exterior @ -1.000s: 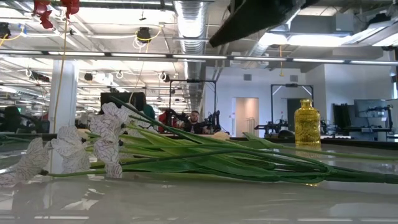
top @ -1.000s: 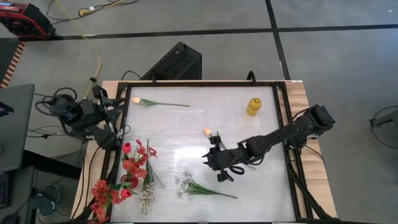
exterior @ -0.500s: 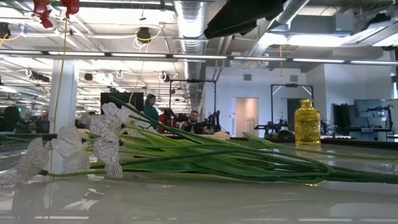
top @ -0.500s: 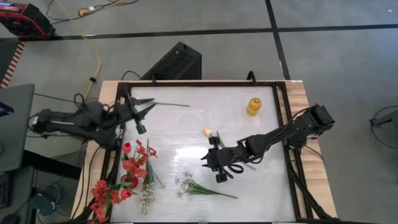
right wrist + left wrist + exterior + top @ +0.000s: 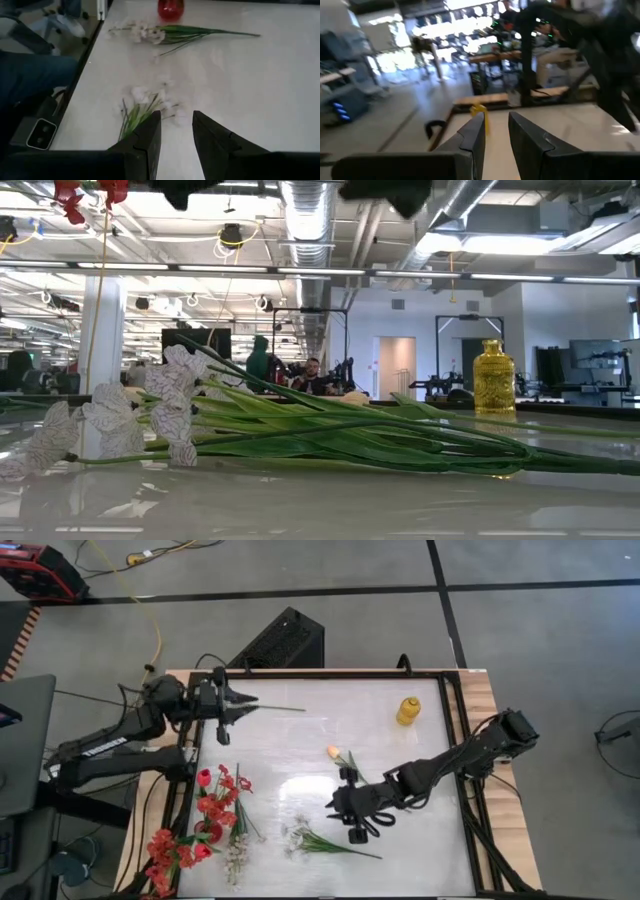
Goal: Sort flowers into vase by color
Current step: Put the right white flowers into the yellow vase
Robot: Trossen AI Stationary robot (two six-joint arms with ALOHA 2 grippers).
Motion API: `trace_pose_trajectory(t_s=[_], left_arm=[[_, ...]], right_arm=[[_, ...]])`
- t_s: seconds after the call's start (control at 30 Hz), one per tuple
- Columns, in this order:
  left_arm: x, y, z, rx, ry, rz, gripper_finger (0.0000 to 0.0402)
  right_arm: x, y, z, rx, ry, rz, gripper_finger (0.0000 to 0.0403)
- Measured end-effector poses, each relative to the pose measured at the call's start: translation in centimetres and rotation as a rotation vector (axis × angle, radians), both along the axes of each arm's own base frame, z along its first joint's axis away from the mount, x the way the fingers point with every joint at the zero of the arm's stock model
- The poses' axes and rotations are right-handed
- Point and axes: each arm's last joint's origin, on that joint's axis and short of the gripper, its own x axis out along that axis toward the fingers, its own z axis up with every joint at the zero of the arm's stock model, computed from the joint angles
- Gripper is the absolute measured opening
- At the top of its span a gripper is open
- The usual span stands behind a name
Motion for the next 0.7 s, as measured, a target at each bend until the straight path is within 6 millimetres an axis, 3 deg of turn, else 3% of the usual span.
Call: trace_pose_trajectory(t_s=[0.2,0.47,0.7], left_arm=[[0.1,0.2,-1.8,-0.099,0.043,-0.054,0.0075],[0.0,0.2,-5.2,-0.099,0.070,-0.045,0.0075],[-0.7,0.1,-6.9,-0.111,0.054,0.045,0.0075]], right_arm=[[0.2,-0.8,5.0,-0.014,0.024,-0.063,0.0136],[-0.2,0.0,5.3,0.078,0.041,-0.097,0.0136],[-0.5,-1.2,6.7,0.057,0.094,-0.131,0.0136]])
